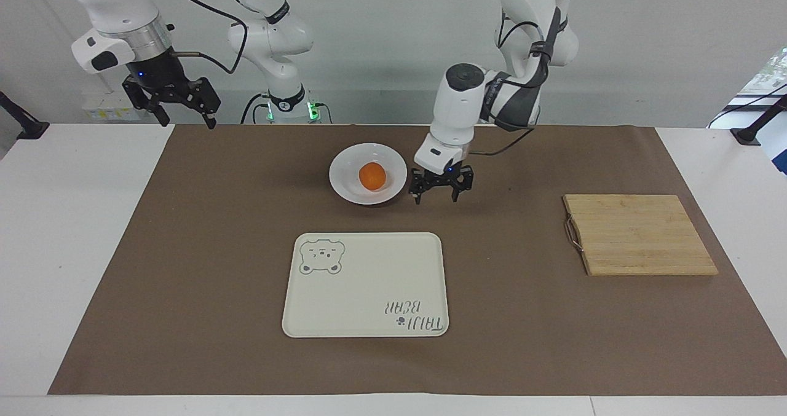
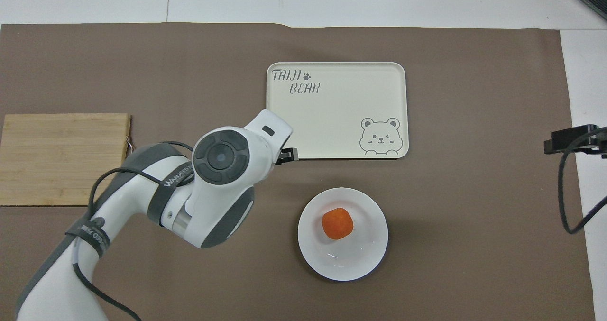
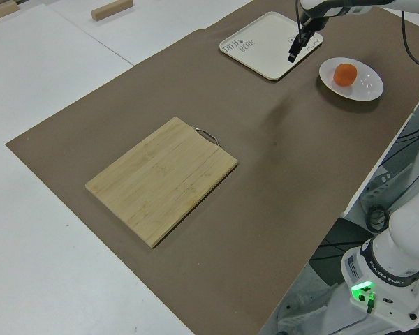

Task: Place orange and plate with both arms
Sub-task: 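Withdraw the left gripper to the cutting board while the right gripper reaches inward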

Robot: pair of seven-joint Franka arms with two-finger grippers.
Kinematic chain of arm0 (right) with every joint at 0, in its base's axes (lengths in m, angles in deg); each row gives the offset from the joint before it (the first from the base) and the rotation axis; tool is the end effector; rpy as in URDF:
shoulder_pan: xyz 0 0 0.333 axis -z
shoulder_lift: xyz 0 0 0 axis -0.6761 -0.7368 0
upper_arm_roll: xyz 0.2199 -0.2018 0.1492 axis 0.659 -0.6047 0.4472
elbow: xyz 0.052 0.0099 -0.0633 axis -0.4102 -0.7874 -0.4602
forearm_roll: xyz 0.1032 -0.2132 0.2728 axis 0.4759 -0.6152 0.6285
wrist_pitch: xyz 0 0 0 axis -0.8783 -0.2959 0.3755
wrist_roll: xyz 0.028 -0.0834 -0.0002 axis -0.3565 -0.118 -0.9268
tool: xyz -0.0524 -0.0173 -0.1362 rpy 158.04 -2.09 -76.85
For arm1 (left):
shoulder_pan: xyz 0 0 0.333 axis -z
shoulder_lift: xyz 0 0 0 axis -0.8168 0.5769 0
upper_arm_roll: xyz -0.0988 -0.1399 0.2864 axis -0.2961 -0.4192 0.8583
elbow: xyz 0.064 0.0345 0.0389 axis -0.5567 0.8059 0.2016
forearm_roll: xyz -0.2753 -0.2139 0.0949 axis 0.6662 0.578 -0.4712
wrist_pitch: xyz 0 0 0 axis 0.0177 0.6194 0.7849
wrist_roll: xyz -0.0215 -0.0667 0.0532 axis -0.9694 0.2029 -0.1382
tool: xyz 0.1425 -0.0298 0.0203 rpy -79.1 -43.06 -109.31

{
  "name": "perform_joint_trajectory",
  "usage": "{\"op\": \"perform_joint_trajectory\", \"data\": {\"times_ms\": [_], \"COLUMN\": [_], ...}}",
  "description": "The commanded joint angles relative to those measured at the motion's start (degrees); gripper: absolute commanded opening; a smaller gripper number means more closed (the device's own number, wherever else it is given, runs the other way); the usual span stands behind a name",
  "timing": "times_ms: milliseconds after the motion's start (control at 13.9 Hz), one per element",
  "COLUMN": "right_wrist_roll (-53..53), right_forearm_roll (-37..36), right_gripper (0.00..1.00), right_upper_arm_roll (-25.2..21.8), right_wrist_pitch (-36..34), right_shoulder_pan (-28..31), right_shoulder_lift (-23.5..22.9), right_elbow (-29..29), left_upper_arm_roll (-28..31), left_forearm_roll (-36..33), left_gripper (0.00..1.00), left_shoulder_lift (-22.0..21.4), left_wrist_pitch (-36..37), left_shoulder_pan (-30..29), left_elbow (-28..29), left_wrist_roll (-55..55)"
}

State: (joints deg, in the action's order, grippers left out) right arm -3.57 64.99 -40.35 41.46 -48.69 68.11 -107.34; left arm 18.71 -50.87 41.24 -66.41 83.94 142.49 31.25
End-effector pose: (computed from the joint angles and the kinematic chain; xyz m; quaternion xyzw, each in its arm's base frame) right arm 0.4928 -0.0318 0.6216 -0.9988 0.0479 -0.0065 0.0053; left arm 0.4971 -0.3264 0.4071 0.9969 0.0269 0.0609 0.0410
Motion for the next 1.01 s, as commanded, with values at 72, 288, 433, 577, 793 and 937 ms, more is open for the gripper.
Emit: {"op": "perform_joint_trajectory", "data": {"times_ms": [72,288,433,577,793,937], "right_wrist_roll": [-0.9,-0.9,-1.0,-0.9,-0.8,-0.8], "right_forearm_roll": [-0.8,-0.7,-0.8,-0.8,-0.9,-0.8], "right_gripper": [1.00,1.00,1.00,1.00,1.00,1.00], "right_upper_arm_roll": [-0.2,-0.2,-0.2,-0.2,-0.5,-0.1], "right_wrist_pitch": [0.3,0.3,0.3,0.3,0.3,0.4], "right_shoulder_pan": [-0.2,-0.3,-0.3,-0.3,-0.1,-0.2], "right_shoulder_lift": [0.7,0.7,0.7,0.7,0.7,0.8], "right_elbow": [-0.6,-0.6,-0.6,-0.6,-0.6,-0.6], "left_upper_arm_roll": [-0.9,-0.8,-0.8,-0.5,-0.4,-0.3], "left_forearm_roll": [0.3,3.1,4.4,4.4,3.8,3.6], "left_gripper": [1.00,1.00,1.00,1.00,1.00,1.00], "left_shoulder_lift": [-1.2,-4.2,-6.3,-6.8,-6.8,-7.0], "left_wrist_pitch": [2.7,6.4,11.5,19.2,28.8,33.2], "left_shoulder_pan": [-8.8,-15.7,-20.6,-23.0,-25.9,-27.3], "left_elbow": [-0.5,-1.0,-2.3,-6.9,-14.4,-17.3], "left_wrist_roll": [-11.8,-23.4,-31.8,-35.7,-39.8,-39.9]}}
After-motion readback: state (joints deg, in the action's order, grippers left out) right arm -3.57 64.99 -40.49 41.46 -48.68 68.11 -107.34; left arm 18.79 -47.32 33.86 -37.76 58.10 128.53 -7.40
